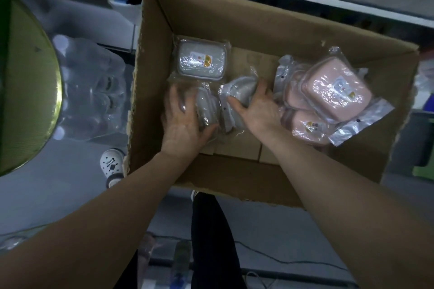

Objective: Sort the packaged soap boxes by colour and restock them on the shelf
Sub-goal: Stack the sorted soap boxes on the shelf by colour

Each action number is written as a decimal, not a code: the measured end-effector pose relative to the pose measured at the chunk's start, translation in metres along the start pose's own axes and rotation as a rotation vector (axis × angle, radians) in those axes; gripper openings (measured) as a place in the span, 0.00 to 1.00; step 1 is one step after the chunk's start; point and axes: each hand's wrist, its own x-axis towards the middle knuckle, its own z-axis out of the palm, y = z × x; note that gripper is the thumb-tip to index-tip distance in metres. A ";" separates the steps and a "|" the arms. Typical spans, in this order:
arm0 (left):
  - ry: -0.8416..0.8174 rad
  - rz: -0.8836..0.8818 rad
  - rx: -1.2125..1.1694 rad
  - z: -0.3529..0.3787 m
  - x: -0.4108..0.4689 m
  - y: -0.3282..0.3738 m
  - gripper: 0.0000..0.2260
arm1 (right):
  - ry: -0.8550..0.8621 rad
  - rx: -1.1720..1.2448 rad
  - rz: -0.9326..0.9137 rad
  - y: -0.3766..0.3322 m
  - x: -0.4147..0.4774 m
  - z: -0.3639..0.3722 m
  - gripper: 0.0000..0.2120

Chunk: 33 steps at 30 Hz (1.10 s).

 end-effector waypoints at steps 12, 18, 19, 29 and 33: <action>-0.179 -0.301 -0.070 -0.010 0.019 0.024 0.45 | 0.062 0.102 0.016 -0.009 -0.024 -0.008 0.38; -0.133 -0.136 -0.087 -0.075 -0.015 0.039 0.49 | 0.207 0.208 -0.052 -0.035 -0.071 -0.067 0.41; -0.129 -0.108 -0.061 -0.089 -0.022 0.042 0.50 | 0.228 0.231 -0.059 -0.040 -0.082 -0.081 0.42; -0.009 0.262 0.076 -0.255 -0.104 0.046 0.46 | 0.454 0.281 -0.121 -0.124 -0.201 -0.200 0.41; 0.077 0.374 0.166 -0.324 -0.129 0.025 0.45 | 0.509 0.209 -0.209 -0.177 -0.241 -0.225 0.43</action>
